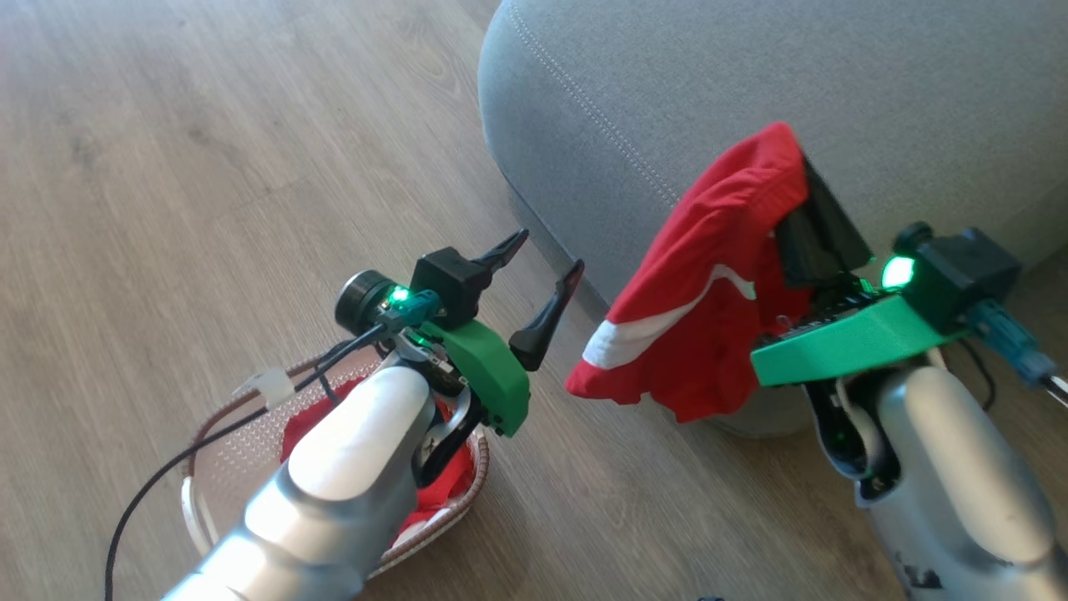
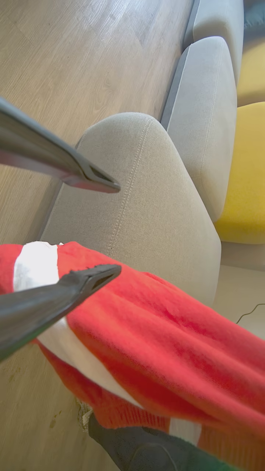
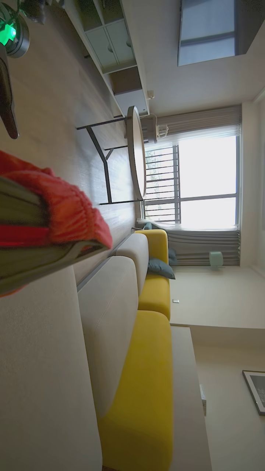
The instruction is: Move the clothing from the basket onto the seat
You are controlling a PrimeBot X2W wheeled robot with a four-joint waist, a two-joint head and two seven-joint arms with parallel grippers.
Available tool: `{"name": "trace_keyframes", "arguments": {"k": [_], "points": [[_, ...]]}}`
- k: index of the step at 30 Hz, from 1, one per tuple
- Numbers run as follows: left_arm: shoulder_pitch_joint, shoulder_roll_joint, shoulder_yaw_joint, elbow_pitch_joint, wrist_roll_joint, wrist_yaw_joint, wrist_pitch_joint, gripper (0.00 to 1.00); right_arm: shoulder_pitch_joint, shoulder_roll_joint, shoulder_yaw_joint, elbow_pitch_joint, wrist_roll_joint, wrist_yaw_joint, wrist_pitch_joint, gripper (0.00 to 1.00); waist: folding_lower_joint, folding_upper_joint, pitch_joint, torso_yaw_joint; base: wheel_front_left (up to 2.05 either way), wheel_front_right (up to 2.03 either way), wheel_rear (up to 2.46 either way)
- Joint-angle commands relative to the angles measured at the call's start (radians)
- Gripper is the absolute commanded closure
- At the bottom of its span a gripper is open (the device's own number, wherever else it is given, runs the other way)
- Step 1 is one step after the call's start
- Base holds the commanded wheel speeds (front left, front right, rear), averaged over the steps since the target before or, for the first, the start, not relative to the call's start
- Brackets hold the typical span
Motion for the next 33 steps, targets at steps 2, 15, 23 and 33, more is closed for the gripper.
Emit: {"name": "trace_keyframes", "arguments": {"k": [2, 15, 23, 33], "points": [[-0.067, 0.001, 0.014, -0.023, 0.0, -0.006, -0.009, 0.0, 0.015, 0.01, -0.024, -0.063, -0.02, 0.007, -0.005, 1.0, 0.0, -0.0001, 0.009, -0.005, 0.0, 0.0, 0.0], [-0.074, 0.026, -0.054, -0.078, -0.013, -0.006, -0.009, 0.0, -0.058, -0.035, -0.126, -0.044, -0.109, 0.007, -0.005, 1.0, 0.0, -0.0001, 0.079, -0.012, 0.0, 0.0, 0.0], [-0.063, 0.083, -0.074, -0.124, -0.001, -0.006, -0.009, 0.0, -0.298, -0.117, -0.161, 0.102, -0.128, 0.007, -0.005, 1.0, 0.0, -0.0001, 0.159, -0.014, 0.0, 0.0, 0.0], [-0.122, 0.147, -0.117, -0.163, 0.014, -0.006, 0.021, 0.0, -0.624, -0.258, -0.269, 0.311, -0.158, 0.007, -0.005, 1.0, 0.0, -0.0001, 0.329, 0.065, 0.0, 0.0, 0.0]]}}
